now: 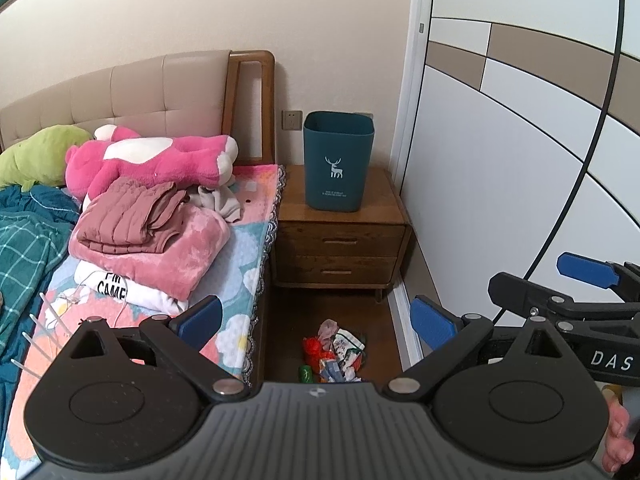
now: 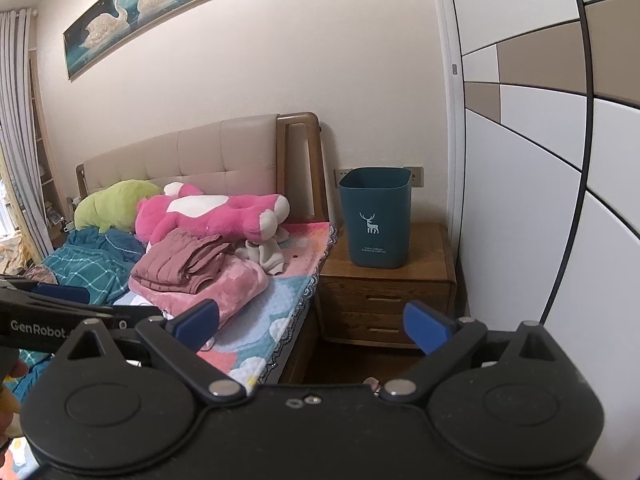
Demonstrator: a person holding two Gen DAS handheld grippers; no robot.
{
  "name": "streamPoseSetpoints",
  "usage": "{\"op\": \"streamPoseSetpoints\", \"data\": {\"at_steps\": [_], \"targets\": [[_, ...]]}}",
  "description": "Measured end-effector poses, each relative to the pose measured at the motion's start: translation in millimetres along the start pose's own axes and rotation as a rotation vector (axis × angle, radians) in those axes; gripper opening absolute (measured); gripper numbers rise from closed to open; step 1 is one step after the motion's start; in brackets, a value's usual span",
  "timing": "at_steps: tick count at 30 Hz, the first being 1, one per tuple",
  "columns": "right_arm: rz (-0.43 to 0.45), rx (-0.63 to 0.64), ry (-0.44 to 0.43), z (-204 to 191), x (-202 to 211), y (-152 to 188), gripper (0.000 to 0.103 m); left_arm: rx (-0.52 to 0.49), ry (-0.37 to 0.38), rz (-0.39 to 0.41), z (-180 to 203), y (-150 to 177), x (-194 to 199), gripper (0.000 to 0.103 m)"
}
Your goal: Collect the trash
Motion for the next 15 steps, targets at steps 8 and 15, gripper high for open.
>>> {"op": "streamPoseSetpoints", "data": {"at_steps": [8,15], "targets": [[0.011,0.012,0.003,3,-2,-7,0.098,-0.019,-0.014,0.022,5,-16,-5,0.101],[-0.003,0.022,0.004,8,-12,-14,0.098,-0.010,0.004,0.011,6,-23,-21,0.101]]}}
Point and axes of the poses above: each gripper's, at about its wrist camera, not at the fingertips, and x roughly against the way its jaws point, z to its right, y to its underside, the point moved 10 cm from there along -x, roughly the way its jaws point, and after that the axes turned 13 degrees about -y, right-handed, at the moved point
